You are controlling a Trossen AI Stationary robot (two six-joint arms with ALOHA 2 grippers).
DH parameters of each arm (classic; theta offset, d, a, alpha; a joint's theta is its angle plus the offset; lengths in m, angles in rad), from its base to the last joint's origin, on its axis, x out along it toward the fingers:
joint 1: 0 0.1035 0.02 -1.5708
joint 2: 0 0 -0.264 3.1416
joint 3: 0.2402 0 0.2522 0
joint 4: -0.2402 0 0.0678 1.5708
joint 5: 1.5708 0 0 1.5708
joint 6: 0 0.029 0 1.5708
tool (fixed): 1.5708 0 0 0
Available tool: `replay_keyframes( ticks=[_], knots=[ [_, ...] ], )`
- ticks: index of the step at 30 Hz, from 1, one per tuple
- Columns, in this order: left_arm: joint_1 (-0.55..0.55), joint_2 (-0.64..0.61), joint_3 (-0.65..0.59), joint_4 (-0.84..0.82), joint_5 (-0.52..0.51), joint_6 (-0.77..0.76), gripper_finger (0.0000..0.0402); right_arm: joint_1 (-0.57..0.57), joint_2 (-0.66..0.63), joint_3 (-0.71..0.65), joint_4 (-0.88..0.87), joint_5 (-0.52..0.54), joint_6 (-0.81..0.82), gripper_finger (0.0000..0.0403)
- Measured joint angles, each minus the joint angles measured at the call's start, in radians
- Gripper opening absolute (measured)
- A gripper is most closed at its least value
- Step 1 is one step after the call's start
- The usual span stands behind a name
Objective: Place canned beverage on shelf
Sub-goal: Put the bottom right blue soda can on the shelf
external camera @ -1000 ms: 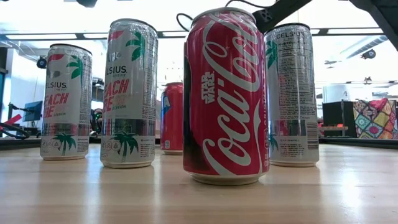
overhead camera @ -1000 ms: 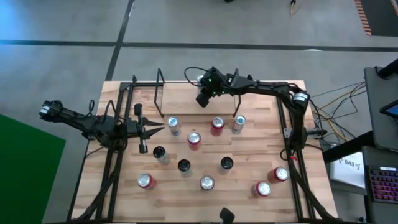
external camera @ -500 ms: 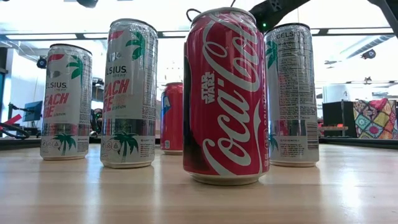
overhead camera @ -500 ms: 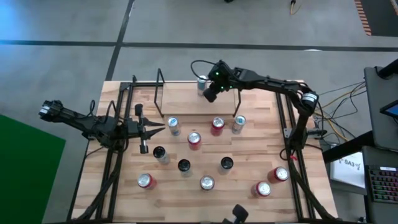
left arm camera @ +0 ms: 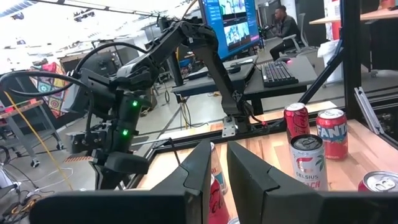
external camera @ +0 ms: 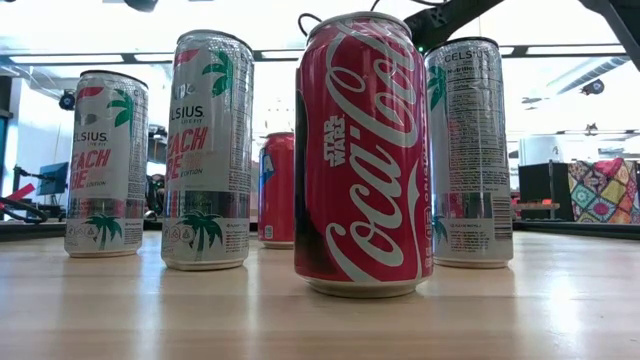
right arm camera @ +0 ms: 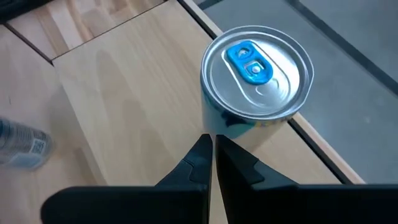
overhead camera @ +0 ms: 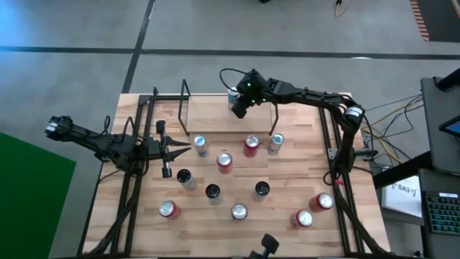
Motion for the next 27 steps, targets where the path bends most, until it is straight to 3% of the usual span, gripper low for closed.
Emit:
replay_keyframes(
  ticks=[14, 27],
  knots=[
    [0.000, 0.009, 0.000, 0.009, -0.001, 0.008, 0.0037, 0.014, 0.000, 0.000, 0.057, -0.023, 0.036, 0.0012],
    [0.000, 0.009, 0.000, 0.010, -0.001, 0.008, 0.0037, 0.011, 0.000, 0.000, 0.096, 0.079, 0.026, 0.0012]
  ],
)
